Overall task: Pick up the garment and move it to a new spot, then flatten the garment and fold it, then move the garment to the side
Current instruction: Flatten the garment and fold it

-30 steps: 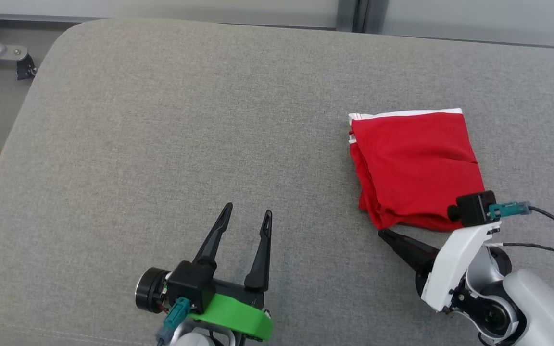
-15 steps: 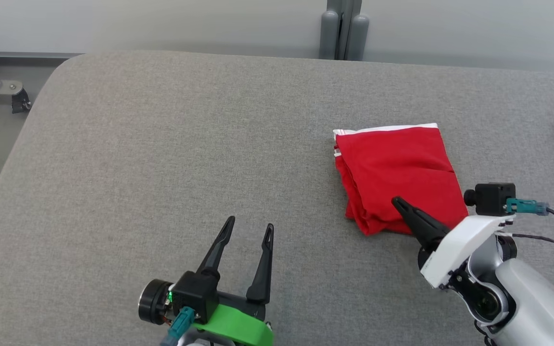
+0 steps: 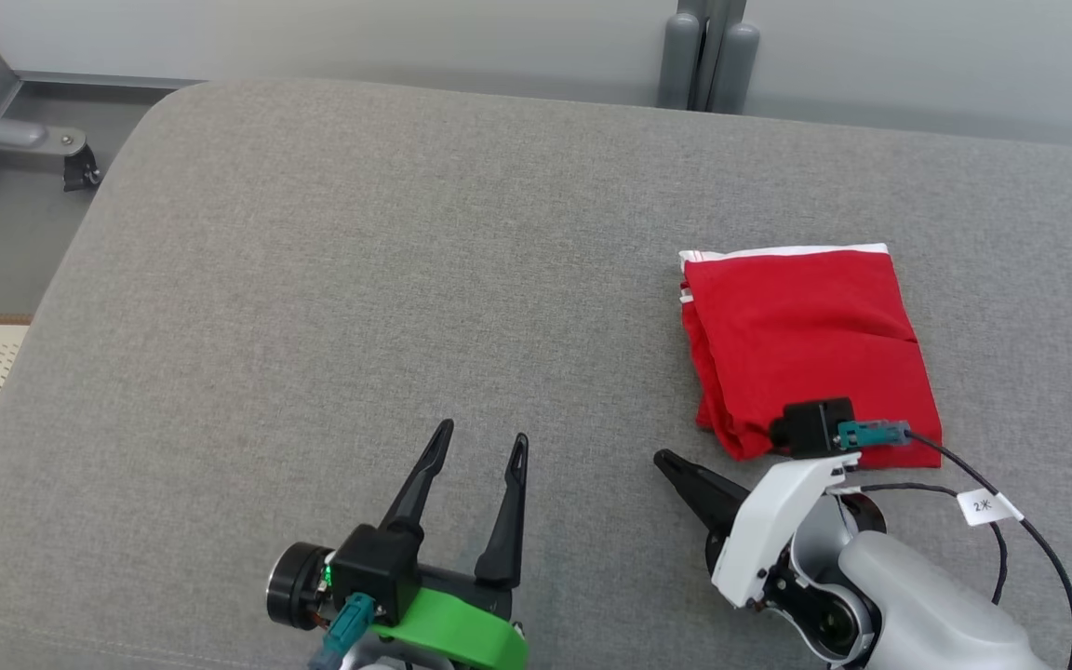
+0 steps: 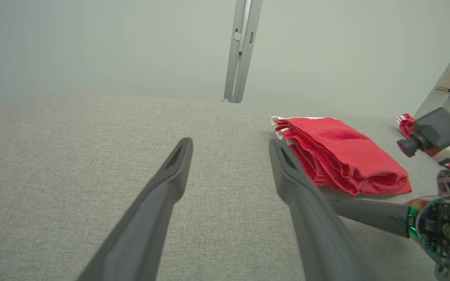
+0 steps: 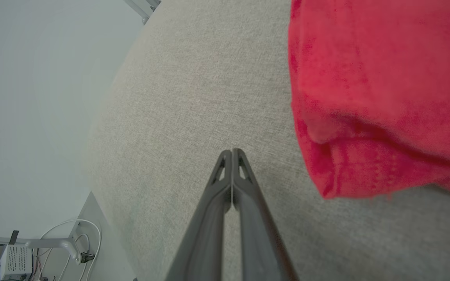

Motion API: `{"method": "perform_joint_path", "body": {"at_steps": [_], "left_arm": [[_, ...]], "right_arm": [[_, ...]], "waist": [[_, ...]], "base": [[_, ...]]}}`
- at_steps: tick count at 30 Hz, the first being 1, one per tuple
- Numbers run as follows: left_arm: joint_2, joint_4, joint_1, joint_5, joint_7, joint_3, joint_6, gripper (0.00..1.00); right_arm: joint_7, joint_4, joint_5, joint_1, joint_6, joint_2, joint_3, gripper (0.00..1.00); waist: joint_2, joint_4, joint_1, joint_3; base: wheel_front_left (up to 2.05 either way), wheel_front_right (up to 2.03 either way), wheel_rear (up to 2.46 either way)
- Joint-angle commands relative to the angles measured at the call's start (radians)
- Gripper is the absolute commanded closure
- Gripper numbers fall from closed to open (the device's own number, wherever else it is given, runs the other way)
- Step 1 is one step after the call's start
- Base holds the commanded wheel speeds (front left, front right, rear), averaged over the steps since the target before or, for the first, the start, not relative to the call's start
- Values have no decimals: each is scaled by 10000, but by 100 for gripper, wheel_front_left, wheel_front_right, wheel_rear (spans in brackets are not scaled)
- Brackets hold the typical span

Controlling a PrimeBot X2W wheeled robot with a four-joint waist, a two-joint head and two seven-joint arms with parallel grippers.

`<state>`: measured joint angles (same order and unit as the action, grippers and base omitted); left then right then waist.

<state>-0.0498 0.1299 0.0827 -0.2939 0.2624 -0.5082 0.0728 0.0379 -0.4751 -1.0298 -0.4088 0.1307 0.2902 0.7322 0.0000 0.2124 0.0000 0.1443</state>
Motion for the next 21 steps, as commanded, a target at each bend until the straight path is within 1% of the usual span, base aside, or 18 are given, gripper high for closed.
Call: {"method": "perform_joint_path", "body": {"at_steps": [1, 3, 4, 5, 6, 10, 13, 16, 19, 21], "left_arm": [[-17, 11, -75, 26, 30, 81, 74, 0], [-17, 27, -187, 40, 30, 174, 102, 0], [-17, 31, -258, 58, 30, 240, 133, 0], [-17, 35, -305, 94, 30, 308, 139, 0], [-18, 46, -371, 126, 30, 388, 145, 0], [-17, 138, -641, 271, 30, 744, 178, 0], [-21, 63, -800, 375, 30, 1175, 268, 0], [-41, -1, -926, 498, 30, 1660, 243, 0], [-115, -86, -1047, 682, 30, 2102, 163, 0], [-123, -106, -1135, 768, 30, 2352, 48, 0]], "right_arm": [[-255, 139, -62, 63, -4, 109, 211, 100], [-700, 337, -89, 135, -4, 225, 462, 100], [-1001, 420, -68, 193, -4, 303, 539, 79], [-1179, 479, -86, 265, -4, 338, 618, 55], [-1457, 558, 28, 311, -3, 442, 722, 0], [-2536, 504, 733, 406, -4, 807, 677, 0], [-2894, 628, 1041, 554, -4, 847, 287, 0], [-3022, 561, 1594, 821, -4, 879, -514, 0], [-3020, 977, 2539, 1178, -3, 500, -1908, 0], [-3023, 1418, 3572, 1620, -4, 323, -2875, 0]], "waist": [[0, -152, 0, -136], [0, -345, 0, -289], [0, -470, 0, -378], [0, -602, 0, -478], [0, -760, 0, -597], [0, -1373, 0, -1031], [0, -1781, 0, -1287], [0, -2097, 0, -1471], [0, -2325, 0, -1590], [0, -2406, 0, -1669]], "base": [[0, 0, 0], [0, 0, 0], [0, 0, 0], [0, 0, 0], [0, 0, 0], [0, 0, 0], [0, 0, 0], [0, 0, 0], [0, 0, 0], [0, 0, 0]]}}
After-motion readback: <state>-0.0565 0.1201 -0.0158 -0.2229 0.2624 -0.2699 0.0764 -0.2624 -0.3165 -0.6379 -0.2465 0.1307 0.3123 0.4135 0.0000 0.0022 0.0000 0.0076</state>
